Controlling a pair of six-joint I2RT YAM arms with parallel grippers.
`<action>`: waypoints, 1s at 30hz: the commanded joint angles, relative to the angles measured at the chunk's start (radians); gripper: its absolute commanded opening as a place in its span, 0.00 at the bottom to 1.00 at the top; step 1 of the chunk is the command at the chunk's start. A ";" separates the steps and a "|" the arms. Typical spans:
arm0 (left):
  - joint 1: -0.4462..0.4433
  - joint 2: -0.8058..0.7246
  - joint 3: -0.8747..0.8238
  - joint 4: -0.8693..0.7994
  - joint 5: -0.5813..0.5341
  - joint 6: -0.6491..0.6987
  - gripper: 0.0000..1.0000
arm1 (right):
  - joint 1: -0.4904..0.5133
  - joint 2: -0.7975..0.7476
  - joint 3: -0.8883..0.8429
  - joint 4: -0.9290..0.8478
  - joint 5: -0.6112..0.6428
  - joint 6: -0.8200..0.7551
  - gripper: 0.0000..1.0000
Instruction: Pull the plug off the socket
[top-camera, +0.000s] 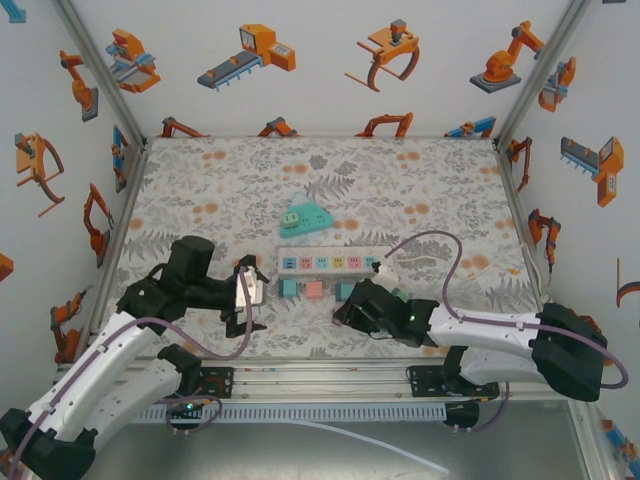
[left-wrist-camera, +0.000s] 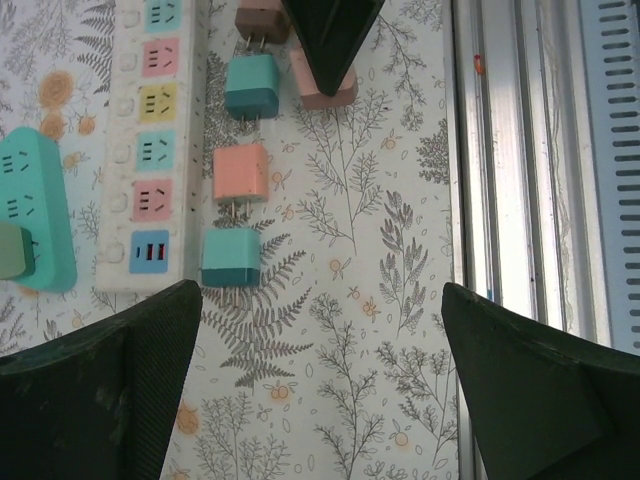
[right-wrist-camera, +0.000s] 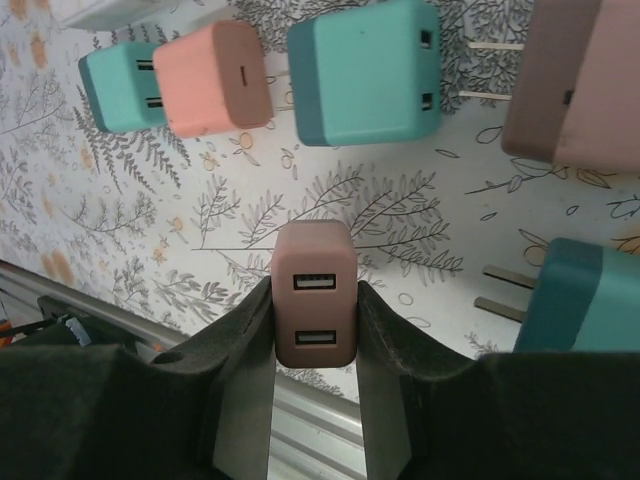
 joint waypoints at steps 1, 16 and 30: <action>-0.001 0.009 0.001 -0.027 0.050 0.051 0.97 | 0.007 0.000 -0.044 0.094 0.064 0.042 0.13; -0.002 0.013 0.008 -0.030 0.008 0.041 0.97 | 0.007 0.011 -0.035 -0.033 0.047 0.107 0.36; -0.001 0.017 0.004 -0.024 -0.008 0.026 0.97 | 0.007 -0.104 -0.012 -0.211 0.082 0.087 0.44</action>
